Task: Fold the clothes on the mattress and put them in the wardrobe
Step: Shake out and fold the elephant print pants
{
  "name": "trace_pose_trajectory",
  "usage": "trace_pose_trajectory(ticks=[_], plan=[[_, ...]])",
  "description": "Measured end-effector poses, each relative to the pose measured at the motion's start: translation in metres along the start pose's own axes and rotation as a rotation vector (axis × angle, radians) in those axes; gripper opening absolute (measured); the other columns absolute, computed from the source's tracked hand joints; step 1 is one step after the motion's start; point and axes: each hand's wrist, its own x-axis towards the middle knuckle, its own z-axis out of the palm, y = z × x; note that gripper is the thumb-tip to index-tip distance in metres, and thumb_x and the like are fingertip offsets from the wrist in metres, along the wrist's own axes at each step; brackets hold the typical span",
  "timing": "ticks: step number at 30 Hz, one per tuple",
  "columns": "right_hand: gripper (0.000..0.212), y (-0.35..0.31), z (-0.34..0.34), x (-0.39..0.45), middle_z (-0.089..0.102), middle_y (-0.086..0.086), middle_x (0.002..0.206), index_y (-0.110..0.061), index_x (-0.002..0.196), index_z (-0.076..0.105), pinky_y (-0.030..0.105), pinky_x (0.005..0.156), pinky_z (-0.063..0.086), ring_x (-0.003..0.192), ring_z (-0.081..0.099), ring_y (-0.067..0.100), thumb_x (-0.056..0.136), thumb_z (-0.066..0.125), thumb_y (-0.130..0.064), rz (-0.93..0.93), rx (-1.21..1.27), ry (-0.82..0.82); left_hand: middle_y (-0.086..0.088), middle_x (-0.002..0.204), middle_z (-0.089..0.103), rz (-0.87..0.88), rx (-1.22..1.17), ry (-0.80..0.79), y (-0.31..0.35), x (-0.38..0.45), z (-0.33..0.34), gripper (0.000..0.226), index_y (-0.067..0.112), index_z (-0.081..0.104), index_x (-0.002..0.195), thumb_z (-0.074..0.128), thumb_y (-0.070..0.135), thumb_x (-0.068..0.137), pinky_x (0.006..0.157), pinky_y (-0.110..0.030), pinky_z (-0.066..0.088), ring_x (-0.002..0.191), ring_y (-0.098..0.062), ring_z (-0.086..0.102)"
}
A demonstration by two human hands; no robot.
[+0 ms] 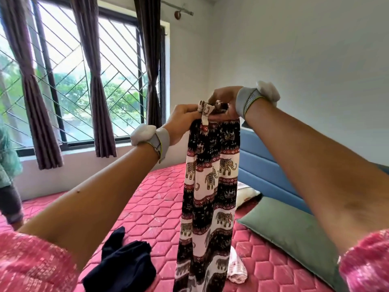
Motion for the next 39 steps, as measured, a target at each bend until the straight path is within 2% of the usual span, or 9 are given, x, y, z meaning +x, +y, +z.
trace_pose_trajectory(ticks=[7,11,13,15,18,22,28,32,39], plan=[[0.026,0.006,-0.002,0.003,0.058,0.017,0.095,0.009,0.109,0.044,0.037,0.054,0.059,0.078,0.066,0.03,0.083,0.046,0.006,-0.042,0.11,0.012,-0.004,0.098,0.068,0.087,0.19,-0.061,-0.004,-0.006,0.003,0.036,0.004,0.057,0.11,0.075,0.014,0.08,0.076,-0.019,0.052,0.082,-0.008,0.065],[0.091,0.019,-0.024,0.001,0.054,0.024,0.118,0.0,0.129,0.032,0.046,0.075,0.058,0.094,0.065,0.047,0.045,0.063,0.015,-0.074,0.227,-0.095,-0.006,0.087,0.064,0.016,0.096,-0.004,0.002,0.001,-0.006,0.01,0.003,0.057,0.1,0.057,0.0,0.091,0.071,-0.024,0.053,0.073,-0.012,0.062],[0.061,0.027,-0.036,-0.009,0.059,0.023,0.114,-0.003,0.123,0.038,0.042,0.071,0.059,0.088,0.068,0.042,0.066,0.06,-0.001,-0.111,0.169,-0.133,-0.006,0.087,0.063,-0.031,0.015,-0.018,0.006,0.002,-0.016,0.011,0.006,0.058,0.092,0.051,-0.002,0.093,0.065,-0.021,0.056,0.07,-0.009,0.065],[0.022,0.04,-0.043,-0.016,0.062,0.01,0.094,-0.009,0.1,0.052,0.031,0.06,0.059,0.07,0.069,0.028,0.086,0.059,-0.025,-0.21,-0.236,-0.002,-0.007,0.088,0.063,-0.064,-0.03,-0.047,0.006,0.004,-0.023,0.015,0.007,0.059,0.091,0.049,-0.004,0.094,0.061,-0.021,0.056,0.073,-0.013,0.065],[0.059,0.06,-0.042,-0.003,0.05,0.003,0.082,-0.015,0.081,0.054,0.027,0.065,0.046,0.075,0.052,0.022,0.074,0.058,-0.073,-0.462,-0.927,0.405,-0.007,0.088,0.061,-0.044,-0.006,-0.064,0.004,0.007,-0.021,0.015,0.008,0.059,0.091,0.049,-0.003,0.094,0.064,-0.02,0.054,0.074,-0.013,0.061],[0.057,0.097,-0.001,0.014,0.05,0.014,0.11,-0.007,0.12,0.048,0.034,0.084,0.045,0.095,0.053,0.03,0.079,0.055,-0.046,-1.15,-0.824,0.867,-0.002,0.082,0.061,0.016,0.055,-0.05,0.009,0.008,-0.001,0.016,0.008,0.059,0.086,0.049,-0.002,0.094,0.061,-0.011,0.05,0.065,-0.002,0.062],[0.058,0.094,0.025,0.017,0.062,0.013,0.118,-0.009,0.134,0.043,0.035,0.083,0.045,0.103,0.06,0.029,0.097,0.034,-0.052,-1.191,-0.664,0.815,-0.003,0.074,0.065,-0.035,-0.018,-0.159,0.019,0.005,0.005,0.02,0.004,0.059,0.089,0.044,-0.007,0.094,0.064,-0.025,0.055,0.067,-0.012,0.065],[0.087,0.073,0.006,0.026,0.061,0.006,0.067,-0.01,0.085,0.058,0.029,0.054,0.038,0.064,0.058,0.026,0.075,0.015,-0.086,-1.037,-0.818,0.577,-0.014,0.099,0.064,-0.098,-0.184,-0.097,0.013,0.003,-0.018,0.037,0.007,0.037,0.125,0.056,0.006,0.093,0.081,-0.04,0.055,0.087,-0.023,0.065],[0.055,0.008,0.018,0.007,0.061,0.009,0.065,-0.006,0.074,0.063,0.029,0.055,0.042,0.061,0.053,0.023,0.087,0.052,-0.058,-1.189,-1.182,0.4,-0.017,0.101,0.065,0.136,-0.258,0.17,-0.003,-0.002,-0.032,0.021,0.004,0.043,0.116,0.051,0.009,0.097,0.069,-0.032,0.058,0.083,-0.012,0.069]])
